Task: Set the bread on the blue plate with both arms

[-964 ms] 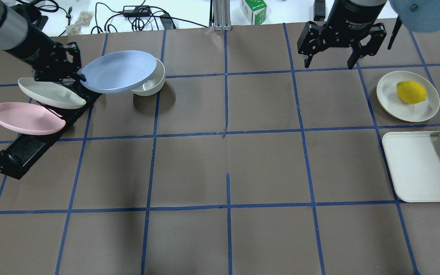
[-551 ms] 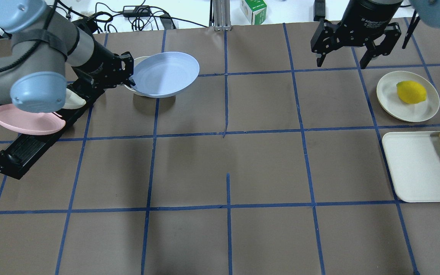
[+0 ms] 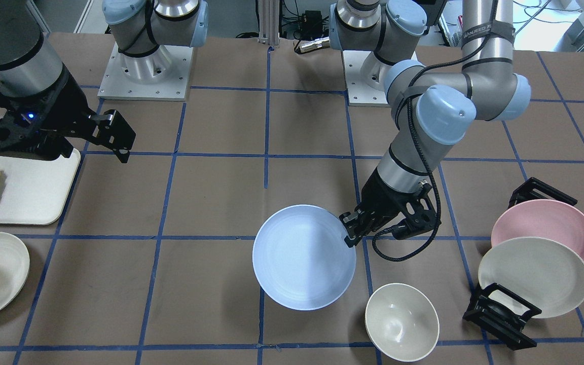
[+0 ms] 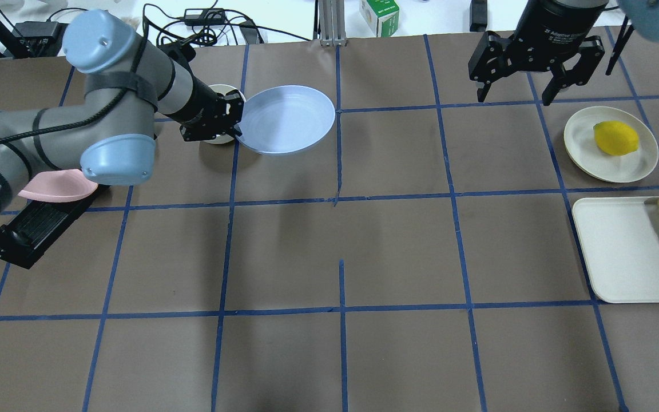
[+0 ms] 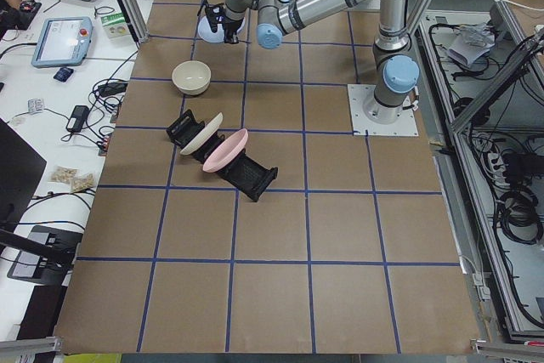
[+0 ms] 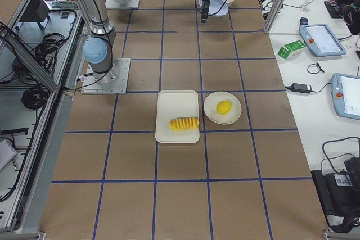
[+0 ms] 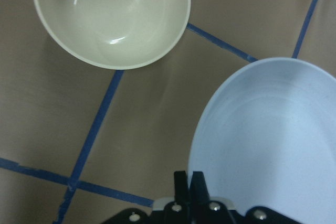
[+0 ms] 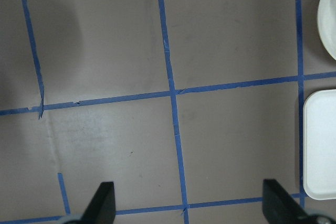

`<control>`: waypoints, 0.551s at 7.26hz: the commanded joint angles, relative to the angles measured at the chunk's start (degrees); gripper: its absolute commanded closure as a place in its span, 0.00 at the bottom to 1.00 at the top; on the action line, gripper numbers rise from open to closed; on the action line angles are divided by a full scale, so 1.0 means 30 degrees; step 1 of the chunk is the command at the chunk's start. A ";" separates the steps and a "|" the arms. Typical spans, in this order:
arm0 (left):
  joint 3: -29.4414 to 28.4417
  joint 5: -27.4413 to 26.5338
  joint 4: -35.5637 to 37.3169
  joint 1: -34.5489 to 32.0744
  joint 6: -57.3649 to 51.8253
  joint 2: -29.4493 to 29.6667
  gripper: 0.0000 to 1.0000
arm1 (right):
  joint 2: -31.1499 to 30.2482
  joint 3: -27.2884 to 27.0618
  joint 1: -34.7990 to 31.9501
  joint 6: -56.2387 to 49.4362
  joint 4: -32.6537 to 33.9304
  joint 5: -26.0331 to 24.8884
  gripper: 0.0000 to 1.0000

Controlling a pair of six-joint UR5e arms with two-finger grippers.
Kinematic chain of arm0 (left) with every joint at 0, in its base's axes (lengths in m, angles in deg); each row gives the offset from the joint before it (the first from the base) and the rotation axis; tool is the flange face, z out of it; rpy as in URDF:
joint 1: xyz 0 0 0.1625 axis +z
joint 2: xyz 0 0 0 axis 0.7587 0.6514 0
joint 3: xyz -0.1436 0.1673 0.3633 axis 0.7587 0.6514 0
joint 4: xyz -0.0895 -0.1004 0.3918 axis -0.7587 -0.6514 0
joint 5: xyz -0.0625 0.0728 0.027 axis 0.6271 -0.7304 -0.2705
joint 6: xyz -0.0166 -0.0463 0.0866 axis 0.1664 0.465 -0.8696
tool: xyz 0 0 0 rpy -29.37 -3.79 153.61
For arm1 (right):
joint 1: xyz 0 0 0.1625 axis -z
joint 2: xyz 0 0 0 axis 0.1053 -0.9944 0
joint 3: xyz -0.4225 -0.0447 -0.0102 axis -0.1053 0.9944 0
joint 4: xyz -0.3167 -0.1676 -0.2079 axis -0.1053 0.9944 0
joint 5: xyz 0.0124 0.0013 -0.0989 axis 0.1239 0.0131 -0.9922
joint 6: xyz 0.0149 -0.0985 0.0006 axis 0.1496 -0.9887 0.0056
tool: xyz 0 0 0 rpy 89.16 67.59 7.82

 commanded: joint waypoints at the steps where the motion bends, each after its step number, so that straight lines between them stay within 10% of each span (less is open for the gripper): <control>1: 0.0666 -0.0019 0.1572 -0.1243 0.0584 0.0988 1.00 | 0.0007 -0.0009 0.0001 0.0142 -0.0034 0.0008 0.00; 4: 0.1426 0.0039 0.2486 -0.2127 0.1172 0.1549 1.00 | 0.0007 -0.0300 0.0117 -0.0062 -0.0179 -0.0256 0.00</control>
